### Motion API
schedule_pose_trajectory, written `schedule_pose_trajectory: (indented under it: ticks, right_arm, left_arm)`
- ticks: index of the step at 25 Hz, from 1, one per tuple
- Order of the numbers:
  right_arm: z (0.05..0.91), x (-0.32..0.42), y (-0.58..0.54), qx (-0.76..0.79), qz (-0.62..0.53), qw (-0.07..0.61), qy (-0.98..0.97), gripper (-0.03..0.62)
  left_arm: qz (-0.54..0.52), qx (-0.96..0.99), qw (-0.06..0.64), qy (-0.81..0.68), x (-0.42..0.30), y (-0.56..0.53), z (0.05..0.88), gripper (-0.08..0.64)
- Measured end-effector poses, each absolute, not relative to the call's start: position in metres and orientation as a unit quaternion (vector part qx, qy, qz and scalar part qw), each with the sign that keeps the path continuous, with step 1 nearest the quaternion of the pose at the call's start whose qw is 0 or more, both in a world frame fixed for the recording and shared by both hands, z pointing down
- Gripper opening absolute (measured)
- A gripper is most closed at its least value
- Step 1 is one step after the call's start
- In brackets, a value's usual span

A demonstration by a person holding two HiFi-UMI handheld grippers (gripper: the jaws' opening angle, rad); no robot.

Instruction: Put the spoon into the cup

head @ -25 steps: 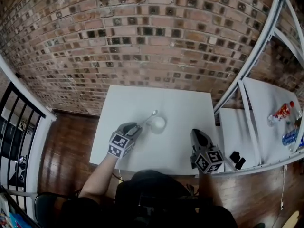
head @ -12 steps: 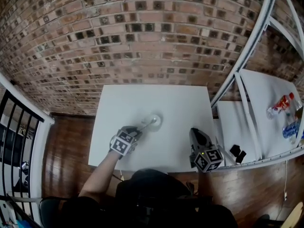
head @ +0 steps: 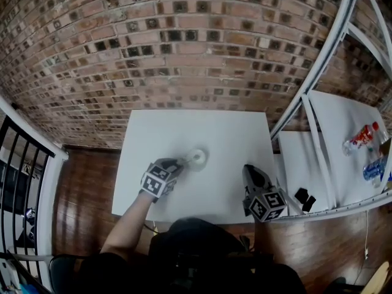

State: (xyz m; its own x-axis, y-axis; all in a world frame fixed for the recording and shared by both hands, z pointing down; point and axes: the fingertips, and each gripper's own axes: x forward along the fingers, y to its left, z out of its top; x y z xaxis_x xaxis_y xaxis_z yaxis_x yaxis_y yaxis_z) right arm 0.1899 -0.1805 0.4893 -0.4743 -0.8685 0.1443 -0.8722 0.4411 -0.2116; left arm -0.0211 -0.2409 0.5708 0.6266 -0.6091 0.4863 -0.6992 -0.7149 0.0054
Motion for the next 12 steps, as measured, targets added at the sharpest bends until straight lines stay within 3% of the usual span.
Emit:
schedule_pose_trajectory:
  ticks: [12]
  right_arm:
    - [0.489, 0.196, -0.186, 0.515, 0.131, 0.013, -0.847, 0.005]
  left_arm:
    - [0.224, 0.898, 0.109, -0.362, 0.002, -0.264, 0.579, 0.129]
